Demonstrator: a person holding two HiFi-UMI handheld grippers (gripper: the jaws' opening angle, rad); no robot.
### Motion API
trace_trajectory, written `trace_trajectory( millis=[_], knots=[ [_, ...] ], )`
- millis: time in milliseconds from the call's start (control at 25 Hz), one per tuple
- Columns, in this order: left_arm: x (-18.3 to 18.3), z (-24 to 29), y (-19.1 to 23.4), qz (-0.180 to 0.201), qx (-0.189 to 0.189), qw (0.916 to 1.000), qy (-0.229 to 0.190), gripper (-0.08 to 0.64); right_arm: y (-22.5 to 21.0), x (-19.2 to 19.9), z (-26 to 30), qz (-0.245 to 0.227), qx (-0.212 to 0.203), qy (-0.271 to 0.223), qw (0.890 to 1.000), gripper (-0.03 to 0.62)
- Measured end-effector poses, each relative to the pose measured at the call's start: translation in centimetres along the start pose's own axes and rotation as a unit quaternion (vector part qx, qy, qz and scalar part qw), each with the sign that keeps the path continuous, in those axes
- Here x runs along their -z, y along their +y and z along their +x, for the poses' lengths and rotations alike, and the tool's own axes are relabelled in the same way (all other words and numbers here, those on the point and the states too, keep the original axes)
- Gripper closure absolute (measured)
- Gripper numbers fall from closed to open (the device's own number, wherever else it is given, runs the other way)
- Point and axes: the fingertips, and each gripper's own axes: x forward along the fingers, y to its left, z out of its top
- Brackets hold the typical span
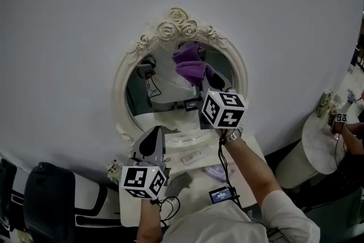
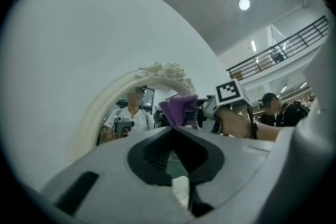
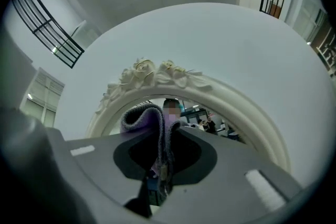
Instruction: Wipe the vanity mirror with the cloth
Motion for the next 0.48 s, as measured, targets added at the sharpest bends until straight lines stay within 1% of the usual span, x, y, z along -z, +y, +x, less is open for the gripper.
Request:
trace_trajectory(
  millis=[160, 280, 360, 480],
  knots=[
    [-0.5, -2.6, 2.1, 0.011, -0.047, 0.9988, -0.001, 0.558, 5.9, 3.4, 1.2, -0.002, -0.057, 0.028, 0.998, 0.538],
    [-0.7, -5.2, 4.0, 0.015, -0.090, 0.9958, -0.003, 0.558, 10.0, 5.7, 2.2, 0.004, -0.094, 0.048, 0.994, 0.538],
    [-0.6, -7.0, 5.3, 0.012, -0.121, 0.9926, -0.004, 0.559, 12.1, 6.6, 2.8, 0.003, -0.108, 0.054, 0.993, 0.538],
    [-0.6, -9.6, 7.2, 0.008, -0.164, 0.9864, -0.006, 0.558, 14.6, 7.7, 3.7, -0.001, -0.118, 0.058, 0.991, 0.538]
  ],
)
